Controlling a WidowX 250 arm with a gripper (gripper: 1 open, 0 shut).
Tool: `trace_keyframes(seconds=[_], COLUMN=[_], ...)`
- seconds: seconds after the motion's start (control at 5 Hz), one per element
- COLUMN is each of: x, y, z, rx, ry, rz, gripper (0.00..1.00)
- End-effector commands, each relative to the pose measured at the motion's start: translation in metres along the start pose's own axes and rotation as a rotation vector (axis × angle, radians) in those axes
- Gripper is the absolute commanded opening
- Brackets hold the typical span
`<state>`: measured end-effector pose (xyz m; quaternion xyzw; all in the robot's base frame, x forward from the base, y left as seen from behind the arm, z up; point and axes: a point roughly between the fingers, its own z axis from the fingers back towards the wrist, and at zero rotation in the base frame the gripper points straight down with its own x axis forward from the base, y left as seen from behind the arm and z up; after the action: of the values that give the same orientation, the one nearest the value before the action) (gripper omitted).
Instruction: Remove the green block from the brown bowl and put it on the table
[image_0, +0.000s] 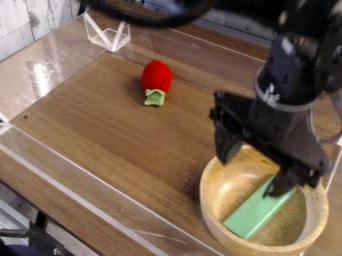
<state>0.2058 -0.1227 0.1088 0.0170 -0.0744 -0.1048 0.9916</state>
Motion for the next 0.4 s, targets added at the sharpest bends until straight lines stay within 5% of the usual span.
trace_keyframes(seconds=[0.0,0.2], x=[0.003,0.004], y=[-0.002,-0.001], z=[-0.008,-0.021], rx=[-0.025,-0.042], ry=[-0.034,-0.045], rz=[-0.013,-0.018], gripper=[1.00,1.00])
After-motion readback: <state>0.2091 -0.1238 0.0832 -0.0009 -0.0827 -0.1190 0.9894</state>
